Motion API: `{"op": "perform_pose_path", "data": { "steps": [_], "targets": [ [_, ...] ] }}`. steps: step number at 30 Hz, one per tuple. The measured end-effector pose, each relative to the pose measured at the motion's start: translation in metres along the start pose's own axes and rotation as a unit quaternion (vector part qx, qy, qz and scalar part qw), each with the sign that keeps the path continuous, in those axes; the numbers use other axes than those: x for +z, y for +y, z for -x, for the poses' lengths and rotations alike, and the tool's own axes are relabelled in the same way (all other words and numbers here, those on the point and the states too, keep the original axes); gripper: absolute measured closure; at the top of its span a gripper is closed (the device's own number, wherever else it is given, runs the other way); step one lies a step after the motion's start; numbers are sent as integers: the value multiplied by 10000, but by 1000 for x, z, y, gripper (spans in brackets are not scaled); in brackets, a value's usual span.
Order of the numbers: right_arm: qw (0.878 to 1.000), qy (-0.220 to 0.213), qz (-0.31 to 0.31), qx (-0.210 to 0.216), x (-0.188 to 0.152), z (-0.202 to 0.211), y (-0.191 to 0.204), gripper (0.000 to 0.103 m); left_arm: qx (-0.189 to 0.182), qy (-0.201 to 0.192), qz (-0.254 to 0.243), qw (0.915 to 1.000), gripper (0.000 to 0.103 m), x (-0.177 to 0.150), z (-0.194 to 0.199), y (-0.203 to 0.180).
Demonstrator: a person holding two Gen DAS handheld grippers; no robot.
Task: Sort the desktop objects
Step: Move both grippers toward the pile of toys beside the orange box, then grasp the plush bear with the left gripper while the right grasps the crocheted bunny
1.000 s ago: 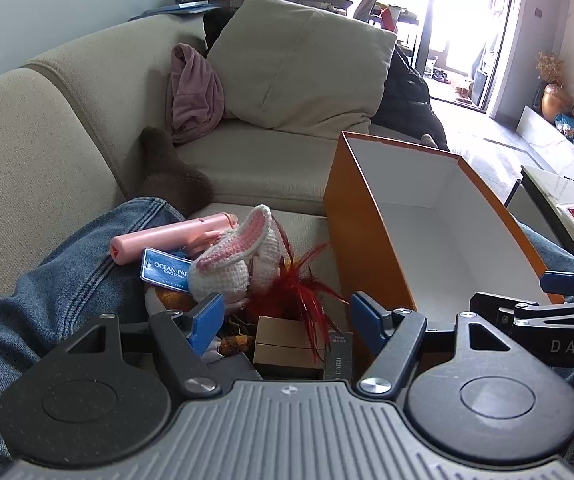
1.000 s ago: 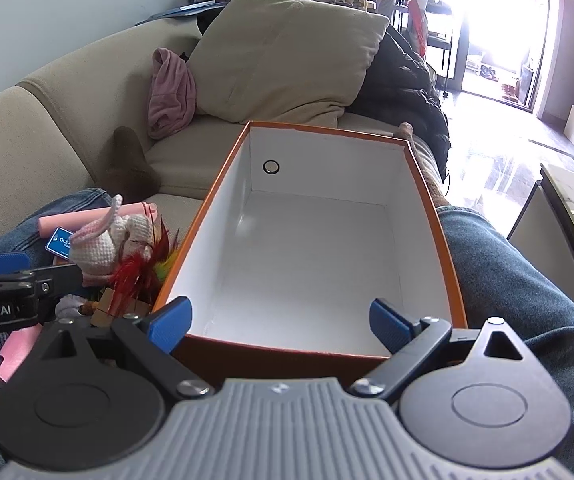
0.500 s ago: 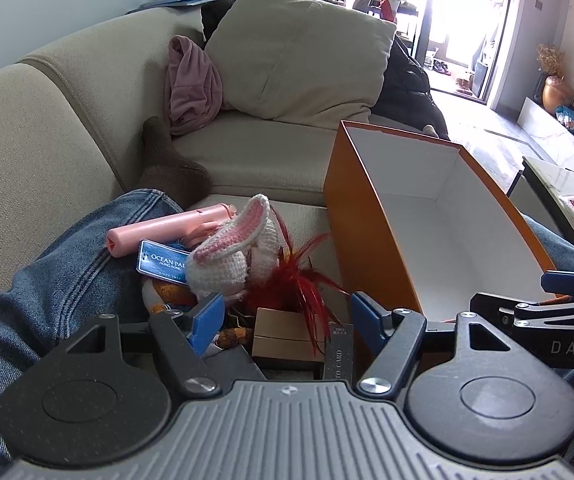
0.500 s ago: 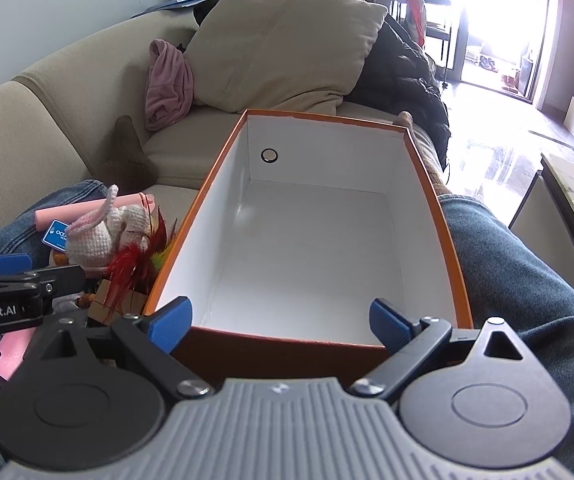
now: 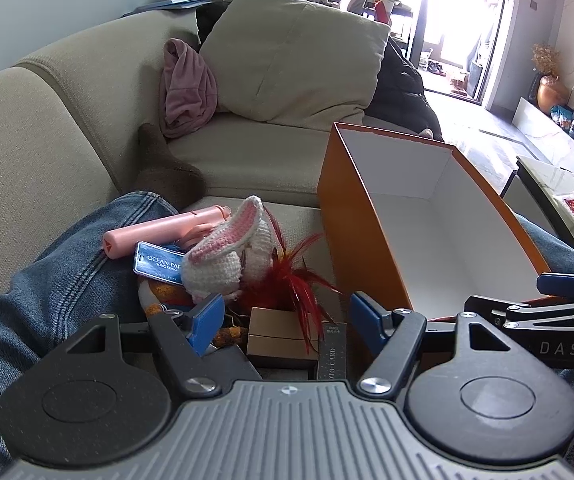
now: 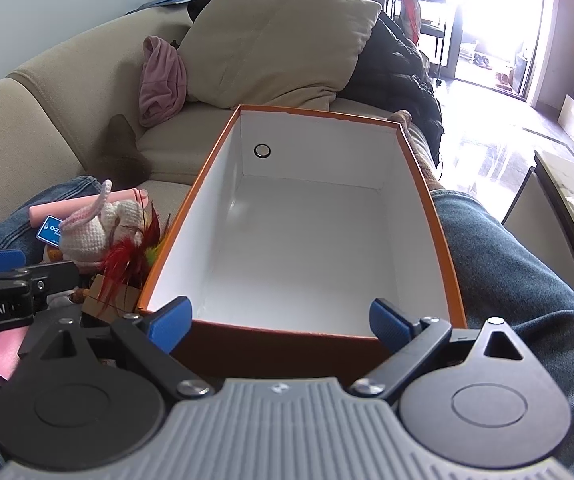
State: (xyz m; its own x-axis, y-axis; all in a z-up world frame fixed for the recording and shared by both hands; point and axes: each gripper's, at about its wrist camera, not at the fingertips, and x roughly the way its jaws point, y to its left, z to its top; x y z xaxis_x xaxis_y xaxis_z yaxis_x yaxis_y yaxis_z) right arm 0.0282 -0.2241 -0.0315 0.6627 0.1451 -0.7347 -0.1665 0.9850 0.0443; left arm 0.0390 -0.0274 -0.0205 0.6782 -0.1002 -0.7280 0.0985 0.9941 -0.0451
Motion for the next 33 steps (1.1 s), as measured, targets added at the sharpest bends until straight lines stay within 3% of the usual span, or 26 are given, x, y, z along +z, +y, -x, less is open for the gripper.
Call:
{"op": "perform_pose_path", "data": {
  "steps": [11, 17, 21, 25, 28, 33],
  "targets": [
    [10000, -12, 22, 13, 0, 0, 2, 7, -40, 9, -7, 10000, 20, 0, 4, 1],
    [9993, -231, 241, 182, 3, 4, 10, 9, 0, -20, 68, 10000, 23, 0, 10, 14],
    [9972, -301, 514, 443, 13, 2, 20, 30, 31, -45, 112, 9999, 36, 4, 11, 26],
    [9918, -299, 833, 922, 28, -5, 34, 54, 114, 46, 218, 9997, 56, 9, 10, 44],
    [9851, -229, 1084, 1312, 38, -11, 47, 67, 263, 162, 338, 9990, 61, 10, 7, 59],
    [9724, 64, 1452, 1827, 43, -33, 74, 70, 417, 427, 708, 9957, 61, 9, -10, 85]
  ]
}}
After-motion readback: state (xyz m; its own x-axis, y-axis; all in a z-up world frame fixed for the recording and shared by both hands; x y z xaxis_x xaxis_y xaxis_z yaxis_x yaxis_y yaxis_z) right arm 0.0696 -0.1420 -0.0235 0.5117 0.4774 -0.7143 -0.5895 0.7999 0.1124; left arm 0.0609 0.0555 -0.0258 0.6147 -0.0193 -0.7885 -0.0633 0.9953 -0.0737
